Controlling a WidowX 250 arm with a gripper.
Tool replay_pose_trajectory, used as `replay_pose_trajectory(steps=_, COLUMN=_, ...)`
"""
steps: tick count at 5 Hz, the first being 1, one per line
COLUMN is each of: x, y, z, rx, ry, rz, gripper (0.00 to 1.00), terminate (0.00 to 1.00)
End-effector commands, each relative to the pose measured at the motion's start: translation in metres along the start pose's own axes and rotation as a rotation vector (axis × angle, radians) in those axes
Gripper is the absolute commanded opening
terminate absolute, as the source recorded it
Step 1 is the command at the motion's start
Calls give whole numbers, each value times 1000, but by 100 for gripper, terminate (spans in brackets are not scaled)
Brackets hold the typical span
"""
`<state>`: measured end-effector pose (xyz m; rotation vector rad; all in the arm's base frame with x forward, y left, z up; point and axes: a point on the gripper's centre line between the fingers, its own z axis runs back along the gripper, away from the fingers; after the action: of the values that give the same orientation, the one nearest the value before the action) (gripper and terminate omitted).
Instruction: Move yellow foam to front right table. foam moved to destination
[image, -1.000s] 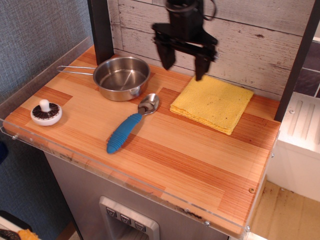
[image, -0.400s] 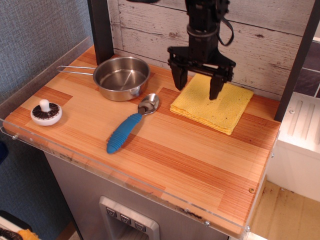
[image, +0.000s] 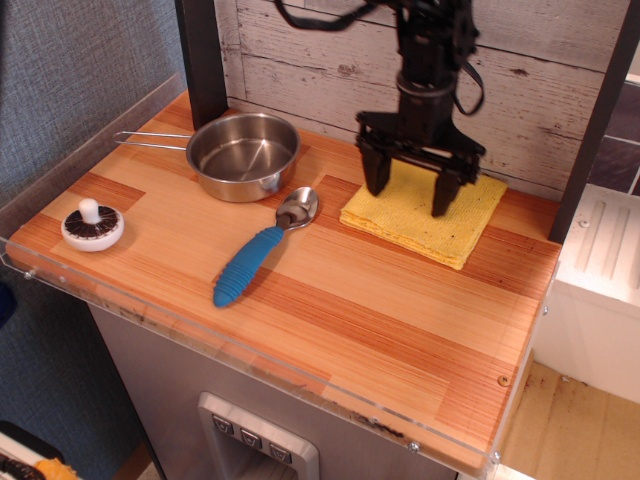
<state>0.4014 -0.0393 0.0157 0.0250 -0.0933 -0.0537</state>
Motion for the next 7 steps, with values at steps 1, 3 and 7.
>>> replay_pose_trajectory(steps=1, x=0, y=-13, z=-4, rx=3, ry=0, rz=-60, gripper=100, terminate=0)
replay_pose_trajectory(steps=3, x=-56, y=-18, z=10, rx=-11, ry=22, rz=-93, gripper=100, terminate=0)
replay_pose_trajectory(steps=7, x=-128, y=-40, z=24, rx=26, ry=11, rz=-138, gripper=100, terminate=0)
